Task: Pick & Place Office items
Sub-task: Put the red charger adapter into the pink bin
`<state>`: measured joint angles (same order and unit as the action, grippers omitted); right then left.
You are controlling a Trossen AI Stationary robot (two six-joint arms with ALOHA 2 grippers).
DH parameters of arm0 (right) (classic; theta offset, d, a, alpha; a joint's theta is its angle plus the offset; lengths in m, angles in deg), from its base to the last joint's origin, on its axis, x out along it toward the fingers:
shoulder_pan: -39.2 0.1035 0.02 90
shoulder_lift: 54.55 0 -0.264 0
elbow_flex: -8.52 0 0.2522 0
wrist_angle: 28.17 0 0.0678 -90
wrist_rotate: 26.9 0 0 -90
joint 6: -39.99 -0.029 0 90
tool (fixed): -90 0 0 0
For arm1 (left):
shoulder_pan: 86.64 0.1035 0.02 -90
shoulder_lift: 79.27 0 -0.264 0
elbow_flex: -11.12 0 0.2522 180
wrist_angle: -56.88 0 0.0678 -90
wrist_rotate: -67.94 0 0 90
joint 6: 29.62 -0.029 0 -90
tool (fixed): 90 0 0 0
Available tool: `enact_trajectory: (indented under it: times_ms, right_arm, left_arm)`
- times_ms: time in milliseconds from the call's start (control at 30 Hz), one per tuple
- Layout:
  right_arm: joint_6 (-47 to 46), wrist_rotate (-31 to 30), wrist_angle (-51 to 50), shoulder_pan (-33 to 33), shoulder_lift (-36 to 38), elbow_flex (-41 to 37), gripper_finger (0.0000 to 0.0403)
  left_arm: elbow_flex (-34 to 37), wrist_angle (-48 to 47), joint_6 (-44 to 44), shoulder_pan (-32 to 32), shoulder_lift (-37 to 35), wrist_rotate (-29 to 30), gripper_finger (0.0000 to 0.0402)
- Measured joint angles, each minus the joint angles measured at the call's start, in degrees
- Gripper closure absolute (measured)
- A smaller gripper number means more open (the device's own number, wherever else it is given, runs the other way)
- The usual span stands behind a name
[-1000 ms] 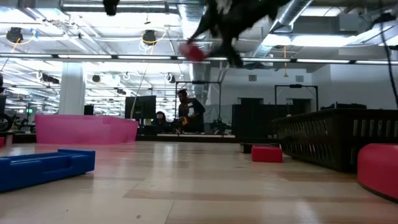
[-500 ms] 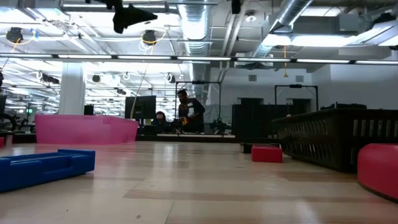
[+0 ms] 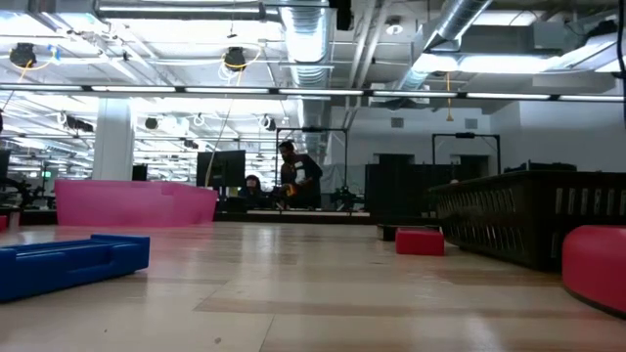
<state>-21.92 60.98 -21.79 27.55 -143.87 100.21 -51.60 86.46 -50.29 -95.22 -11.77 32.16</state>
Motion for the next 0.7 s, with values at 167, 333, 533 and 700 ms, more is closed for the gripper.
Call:
enact_trajectory:
  times_ms: [167, 333, 533, 700]
  right_arm:
    - [0.17, 0.16, 2.33, 0.43, -0.41, 0.02, 0.0187]
    - [0.38, -0.74, 3.23, 0.38, -0.42, 0.02, 0.0187]
    - [0.97, -0.76, 3.74, 0.73, -0.42, 0.02, 0.0187]
    - [1.13, -0.74, 5.79, 0.75, -0.42, 0.04, 0.0187]
  left_arm:
    - [-0.02, 1.45, -2.99, 0.0, 0.33, -0.97, 0.0079]
    - [-1.2, 2.07, -3.1, 0.0, 1.24, -3.5, 0.0105]
    - [-3.95, 2.01, -3.08, 1.2, 3.74, -4.89, 0.0141]
    - [-6.0, 2.05, -1.33, 2.65, 5.99, -6.61, 0.0141]
